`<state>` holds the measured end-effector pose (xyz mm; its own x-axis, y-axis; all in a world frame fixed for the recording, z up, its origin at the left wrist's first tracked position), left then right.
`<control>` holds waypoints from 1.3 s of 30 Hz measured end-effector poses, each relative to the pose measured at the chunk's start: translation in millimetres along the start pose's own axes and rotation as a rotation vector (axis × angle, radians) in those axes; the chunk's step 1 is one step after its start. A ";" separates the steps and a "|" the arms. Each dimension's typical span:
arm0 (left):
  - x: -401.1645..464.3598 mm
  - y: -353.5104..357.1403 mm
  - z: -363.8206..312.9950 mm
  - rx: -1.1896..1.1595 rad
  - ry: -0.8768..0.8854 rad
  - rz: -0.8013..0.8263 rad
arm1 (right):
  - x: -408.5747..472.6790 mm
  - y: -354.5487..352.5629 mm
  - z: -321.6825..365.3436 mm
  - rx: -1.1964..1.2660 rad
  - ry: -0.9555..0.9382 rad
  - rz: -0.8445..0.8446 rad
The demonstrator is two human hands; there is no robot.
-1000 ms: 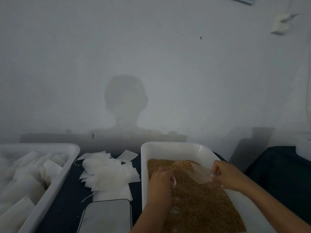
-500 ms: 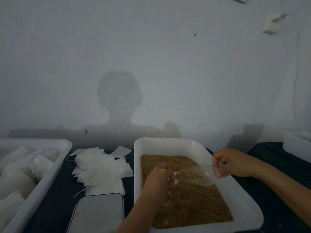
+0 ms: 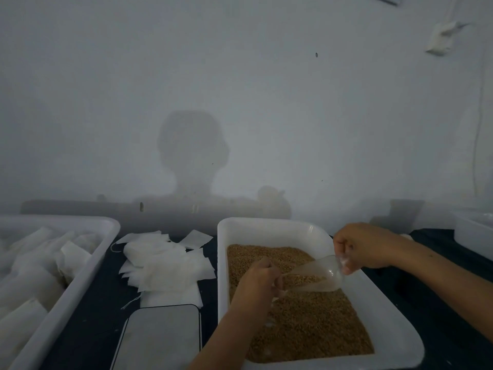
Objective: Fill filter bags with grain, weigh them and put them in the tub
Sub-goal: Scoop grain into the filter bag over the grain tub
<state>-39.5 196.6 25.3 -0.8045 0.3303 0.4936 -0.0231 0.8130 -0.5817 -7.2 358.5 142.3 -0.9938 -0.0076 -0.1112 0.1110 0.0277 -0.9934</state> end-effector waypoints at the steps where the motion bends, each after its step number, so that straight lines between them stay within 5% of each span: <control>1: 0.1 0.0 0.4 -0.009 -0.006 -0.001 | 0.2 -1.0 1.1 -0.013 0.000 -0.005; 17: -0.4 0.4 0.9 0.011 0.010 0.020 | -1.5 -4.1 -2.2 -0.040 0.016 -0.061; 26: 2.8 -11.4 18.5 -0.294 -0.308 -0.153 | -1.6 45.7 -23.5 0.361 0.194 0.030; 39: 0.7 -21.8 30.0 -0.540 -0.479 -0.258 | 47.5 147.1 1.7 0.096 0.242 -0.103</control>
<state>-57.4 164.7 18.9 -0.9852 -0.0457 0.1653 -0.0512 0.9983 -0.0288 -38.1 360.5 -9.2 -0.9722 0.2339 -0.0117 -0.0013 -0.0556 -0.9985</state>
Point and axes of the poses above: each hand's wrist, its own x-axis towards the middle knuckle, its own y-axis out of the palm, z = x × y, the point moved 5 cm from there along x, towards the middle knuckle, and after that the axes turned 4 degrees about -z, right-handed, at the moved point
